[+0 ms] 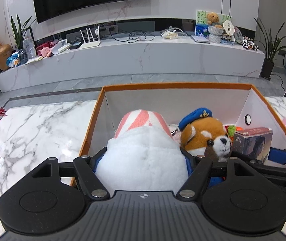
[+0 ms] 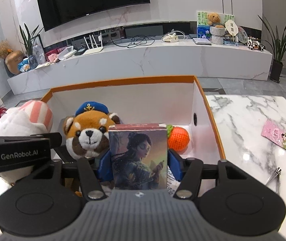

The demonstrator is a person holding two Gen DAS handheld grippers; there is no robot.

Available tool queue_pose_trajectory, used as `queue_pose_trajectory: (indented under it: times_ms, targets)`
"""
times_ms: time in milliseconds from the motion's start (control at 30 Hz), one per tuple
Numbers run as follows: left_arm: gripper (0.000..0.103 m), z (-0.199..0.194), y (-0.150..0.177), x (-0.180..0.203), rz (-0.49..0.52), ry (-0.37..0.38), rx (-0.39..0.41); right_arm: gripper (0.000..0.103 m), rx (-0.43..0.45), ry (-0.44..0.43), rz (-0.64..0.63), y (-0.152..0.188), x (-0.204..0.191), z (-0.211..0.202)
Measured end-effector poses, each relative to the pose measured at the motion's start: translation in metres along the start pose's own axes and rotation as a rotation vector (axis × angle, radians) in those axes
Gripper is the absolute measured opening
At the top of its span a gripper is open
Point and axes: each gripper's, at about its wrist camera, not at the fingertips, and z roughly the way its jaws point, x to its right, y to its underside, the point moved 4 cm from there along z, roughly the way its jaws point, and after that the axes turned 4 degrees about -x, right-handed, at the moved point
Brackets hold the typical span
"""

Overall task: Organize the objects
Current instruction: 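Lower the panda plush into the box while right gripper lowers the book inside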

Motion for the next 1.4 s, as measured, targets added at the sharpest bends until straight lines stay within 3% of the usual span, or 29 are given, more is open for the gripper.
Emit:
queue_pose_trajectory:
  times_ms: [933,1167,1300,1400]
  targets:
    - [0.085,0.014,0.005,0.002,0.017,-0.038,-0.033,0.059,-0.110,0.079,-0.048,0.014,-0.008,0.020]
    - [0.087,0.016,0.006,0.007,0.026,-0.065,-0.028,0.062,-0.098,0.099,-0.059,0.014,-0.010,0.019]
    - [0.088,0.016,0.006,0.005,0.022,-0.067,-0.028,0.072,-0.082,0.107,-0.068,0.014,-0.012,0.016]
    - [0.089,0.015,0.006,0.007,0.027,-0.075,-0.028,0.075,-0.073,0.108,-0.081,0.012,-0.015,0.013]
